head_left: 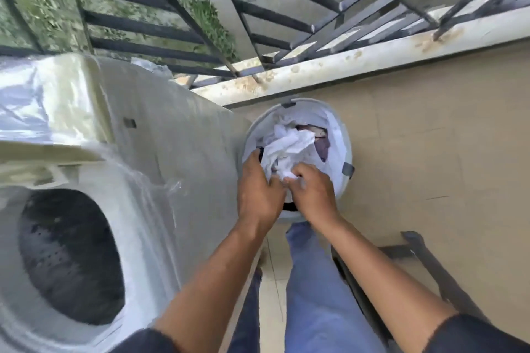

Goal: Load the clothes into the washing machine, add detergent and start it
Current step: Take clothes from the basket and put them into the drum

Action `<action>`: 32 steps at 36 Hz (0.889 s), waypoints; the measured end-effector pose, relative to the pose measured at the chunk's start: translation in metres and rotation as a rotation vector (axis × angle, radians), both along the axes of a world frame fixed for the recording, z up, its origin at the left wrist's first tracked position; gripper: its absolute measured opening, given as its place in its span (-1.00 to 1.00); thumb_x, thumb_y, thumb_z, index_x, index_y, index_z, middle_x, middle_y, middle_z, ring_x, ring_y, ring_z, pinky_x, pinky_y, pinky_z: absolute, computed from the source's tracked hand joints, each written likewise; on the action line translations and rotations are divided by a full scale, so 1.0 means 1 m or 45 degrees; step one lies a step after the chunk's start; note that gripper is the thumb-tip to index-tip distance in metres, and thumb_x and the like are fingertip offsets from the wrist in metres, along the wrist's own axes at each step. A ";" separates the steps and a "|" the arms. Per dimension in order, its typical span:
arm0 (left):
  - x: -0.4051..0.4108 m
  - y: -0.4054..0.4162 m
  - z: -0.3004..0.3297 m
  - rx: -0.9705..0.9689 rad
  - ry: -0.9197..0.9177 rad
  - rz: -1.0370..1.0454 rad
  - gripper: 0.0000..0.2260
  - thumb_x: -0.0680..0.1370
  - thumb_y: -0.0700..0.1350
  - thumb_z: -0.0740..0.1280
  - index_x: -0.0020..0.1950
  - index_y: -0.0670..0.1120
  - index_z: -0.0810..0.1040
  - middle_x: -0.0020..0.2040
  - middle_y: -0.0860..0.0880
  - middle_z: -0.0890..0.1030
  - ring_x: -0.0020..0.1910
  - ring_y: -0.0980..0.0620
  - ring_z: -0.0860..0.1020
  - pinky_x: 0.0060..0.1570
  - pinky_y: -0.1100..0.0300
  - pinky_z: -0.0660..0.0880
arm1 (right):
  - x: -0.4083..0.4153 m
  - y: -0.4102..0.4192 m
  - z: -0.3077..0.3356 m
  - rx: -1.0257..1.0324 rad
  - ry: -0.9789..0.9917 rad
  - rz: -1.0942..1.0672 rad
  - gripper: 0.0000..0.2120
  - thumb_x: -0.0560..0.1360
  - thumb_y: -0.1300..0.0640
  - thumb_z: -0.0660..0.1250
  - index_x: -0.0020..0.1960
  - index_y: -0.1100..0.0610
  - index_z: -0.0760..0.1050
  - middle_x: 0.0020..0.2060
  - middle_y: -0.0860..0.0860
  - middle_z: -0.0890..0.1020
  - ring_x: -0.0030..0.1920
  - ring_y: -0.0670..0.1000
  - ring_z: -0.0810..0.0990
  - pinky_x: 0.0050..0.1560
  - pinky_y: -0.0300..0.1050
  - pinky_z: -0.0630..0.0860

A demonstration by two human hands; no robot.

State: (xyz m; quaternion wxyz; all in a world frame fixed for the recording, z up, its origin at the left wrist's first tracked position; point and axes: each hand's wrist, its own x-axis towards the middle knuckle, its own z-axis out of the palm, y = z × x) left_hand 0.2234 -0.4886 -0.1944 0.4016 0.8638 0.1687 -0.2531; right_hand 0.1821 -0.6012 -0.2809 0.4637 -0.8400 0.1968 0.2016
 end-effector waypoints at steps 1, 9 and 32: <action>-0.001 0.002 0.013 -0.036 -0.024 -0.023 -0.69 0.52 -0.23 0.28 0.18 0.09 0.45 -0.02 0.26 0.53 -0.10 0.42 0.53 -0.14 0.57 0.39 | -0.003 -0.001 0.018 0.022 -0.041 -0.004 -0.78 0.51 0.18 0.40 -0.21 0.19 0.39 -0.32 0.03 0.49 -0.24 0.09 0.47 -0.22 0.12 0.42; -0.025 0.029 0.079 -0.170 -0.155 -0.174 -0.48 0.41 -0.06 0.25 0.39 -0.05 0.44 0.26 0.03 0.58 0.22 0.11 0.56 0.16 0.21 0.51 | -0.006 -0.018 0.168 0.304 -0.242 -0.010 -0.89 0.60 0.16 0.38 -0.09 0.03 0.51 -0.20 -0.17 0.61 -0.14 -0.14 0.59 -0.06 -0.10 0.49; -0.035 0.086 0.310 -1.245 -0.274 -0.089 -0.56 0.47 -0.31 0.26 0.31 -0.06 0.63 0.22 -0.12 0.71 0.15 -0.11 0.68 0.09 -0.01 0.61 | -0.060 -0.020 0.356 0.413 -0.499 -0.689 -0.68 0.63 -0.13 0.34 0.36 -0.10 0.46 0.09 -0.12 0.69 0.18 0.00 0.66 0.29 0.15 0.56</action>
